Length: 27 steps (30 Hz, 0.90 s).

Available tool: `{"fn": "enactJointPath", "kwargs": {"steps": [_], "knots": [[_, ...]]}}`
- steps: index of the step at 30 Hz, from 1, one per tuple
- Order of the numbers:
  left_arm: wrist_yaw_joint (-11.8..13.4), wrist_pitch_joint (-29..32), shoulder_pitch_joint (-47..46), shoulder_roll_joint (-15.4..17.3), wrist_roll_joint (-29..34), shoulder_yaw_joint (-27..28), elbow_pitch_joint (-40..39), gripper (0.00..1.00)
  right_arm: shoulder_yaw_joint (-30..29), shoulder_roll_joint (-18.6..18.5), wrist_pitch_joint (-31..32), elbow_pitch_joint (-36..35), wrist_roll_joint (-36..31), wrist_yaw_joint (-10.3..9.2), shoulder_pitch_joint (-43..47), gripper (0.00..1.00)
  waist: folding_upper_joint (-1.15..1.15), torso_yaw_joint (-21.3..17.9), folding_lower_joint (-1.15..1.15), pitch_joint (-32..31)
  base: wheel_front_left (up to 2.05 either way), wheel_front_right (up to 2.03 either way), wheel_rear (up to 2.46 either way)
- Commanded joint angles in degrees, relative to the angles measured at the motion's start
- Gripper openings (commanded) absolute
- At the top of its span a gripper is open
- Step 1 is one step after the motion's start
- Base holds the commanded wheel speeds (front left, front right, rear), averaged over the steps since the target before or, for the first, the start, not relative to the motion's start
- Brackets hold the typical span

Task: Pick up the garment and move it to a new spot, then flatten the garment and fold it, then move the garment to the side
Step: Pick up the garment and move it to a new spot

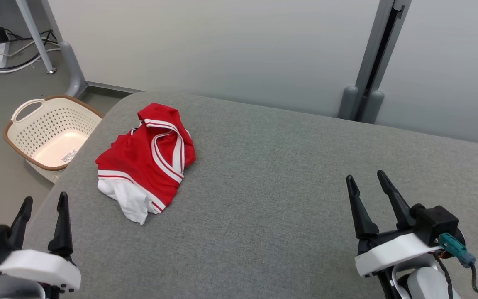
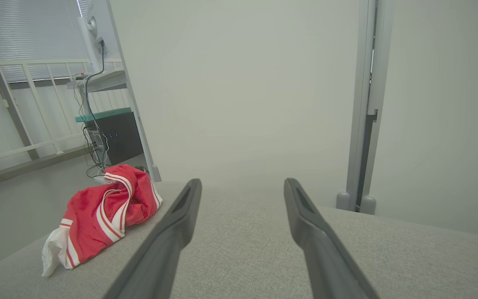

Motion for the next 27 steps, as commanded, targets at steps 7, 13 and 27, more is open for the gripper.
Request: {"fn": "enactJointPath", "kwargs": {"steps": [7, 13, 27], "knots": [[-5.9, 16.5, -12.9, 6.5, -6.7, -0.3, 3.2, 1.00, -0.4, -0.6, 0.5, -5.1, -2.4, 0.00, -2.5, 1.00, 0.00, -7.2, 0.00, 5.4, 0.00, 0.00, 0.00], [-10.9, 25.9, -22.1, 11.0, -11.7, 0.6, 12.1, 1.00, 0.4, -0.1, 1.3, -8.0, -2.9, -0.01, -4.5, 1.00, 0.00, -13.8, 0.00, 10.3, 0.00, 0.00, 0.00], [-16.5, 38.0, -33.4, 14.0, -19.3, -2.2, 33.0, 1.00, 0.4, 1.0, 1.3, -8.9, -3.3, -0.01, -7.6, 1.00, 0.00, -23.6, 0.00, 17.9, 0.00, 0.00, 0.00]]}}
